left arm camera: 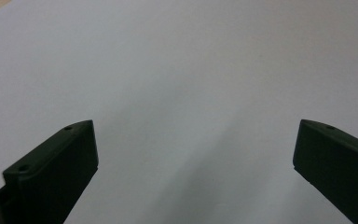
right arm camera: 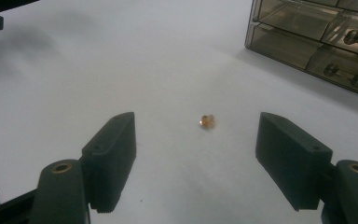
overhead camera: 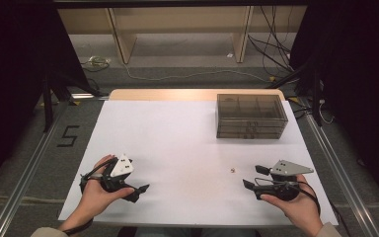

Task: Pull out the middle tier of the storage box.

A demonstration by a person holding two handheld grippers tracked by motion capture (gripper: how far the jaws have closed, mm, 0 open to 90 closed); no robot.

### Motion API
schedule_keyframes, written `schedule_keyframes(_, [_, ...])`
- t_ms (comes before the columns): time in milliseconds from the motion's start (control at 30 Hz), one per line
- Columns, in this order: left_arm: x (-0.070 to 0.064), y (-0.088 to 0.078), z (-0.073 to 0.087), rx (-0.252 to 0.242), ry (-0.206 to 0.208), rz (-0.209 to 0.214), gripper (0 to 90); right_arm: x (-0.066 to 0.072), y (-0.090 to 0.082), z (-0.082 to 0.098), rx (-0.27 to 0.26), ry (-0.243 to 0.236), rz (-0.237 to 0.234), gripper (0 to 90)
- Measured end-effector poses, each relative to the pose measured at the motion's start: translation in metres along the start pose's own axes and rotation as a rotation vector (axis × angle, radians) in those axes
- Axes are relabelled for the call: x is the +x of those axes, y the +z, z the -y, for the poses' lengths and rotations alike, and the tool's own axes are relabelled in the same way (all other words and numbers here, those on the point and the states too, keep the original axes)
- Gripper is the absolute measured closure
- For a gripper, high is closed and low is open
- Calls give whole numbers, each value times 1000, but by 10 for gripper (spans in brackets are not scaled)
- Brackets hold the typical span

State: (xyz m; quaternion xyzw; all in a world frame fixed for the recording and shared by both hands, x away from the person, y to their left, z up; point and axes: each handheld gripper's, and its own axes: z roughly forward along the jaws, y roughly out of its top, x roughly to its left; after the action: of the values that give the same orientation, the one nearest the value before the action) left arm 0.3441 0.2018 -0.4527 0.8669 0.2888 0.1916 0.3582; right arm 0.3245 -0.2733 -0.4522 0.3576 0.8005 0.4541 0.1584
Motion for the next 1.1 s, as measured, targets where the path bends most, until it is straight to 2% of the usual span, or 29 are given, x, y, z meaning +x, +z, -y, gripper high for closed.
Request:
schedule_keyframes(233, [0, -1, 1, 3, 0, -8, 0, 0, 2, -1, 8, -25, 10, 300])
schedule_keyframes(367, [0, -1, 2, 9, 6, -6, 0, 1, 1, -2, 6, -57, 37, 324])
schedule_keyframes(400, [-1, -1, 2, 6, 8, -5, 0, 0, 1, -3, 7, -76, 66, 345])
schedule_keyframes(433, [-1, -1, 2, 6, 8, -5, 0, 0, 1, -3, 7, -76, 66, 345])
schedule_keyframes(467, [-1, -2, 3, 7, 17, -5, 0, -1, 1, -4, 10, -93, 92, 366])
schedule_keyframes(500, [-1, -2, 3, 7, 17, -5, 0, -1, 1, -4, 10, -93, 92, 366])
schedule_keyframes(567, [-1, -3, 4, 7, 17, -8, 0, -2, 2, -7, 17, -121, 129, 397])
schedule_keyframes(600, [-1, -3, 4, 2, 15, -10, 0, -5, 4, -9, 27, -164, 180, 432])
schedule_keyframes(633, [-1, -3, 4, 1, 14, -9, 0, -5, 4, -9, 27, -164, 180, 432])
schedule_keyframes(767, [-2, -3, 3, 4, 21, -11, 0, -12, 11, -15, 44, -238, 251, 474])
schedule_keyframes(833, [-2, -3, 3, 3, 23, -10, 0, -17, 17, -18, 58, -295, 304, 490])
schedule_keyframes(1100, [-2, -1, 3, 4, 19, -10, 0, -36, 39, -27, 87, -350, 370, 510])
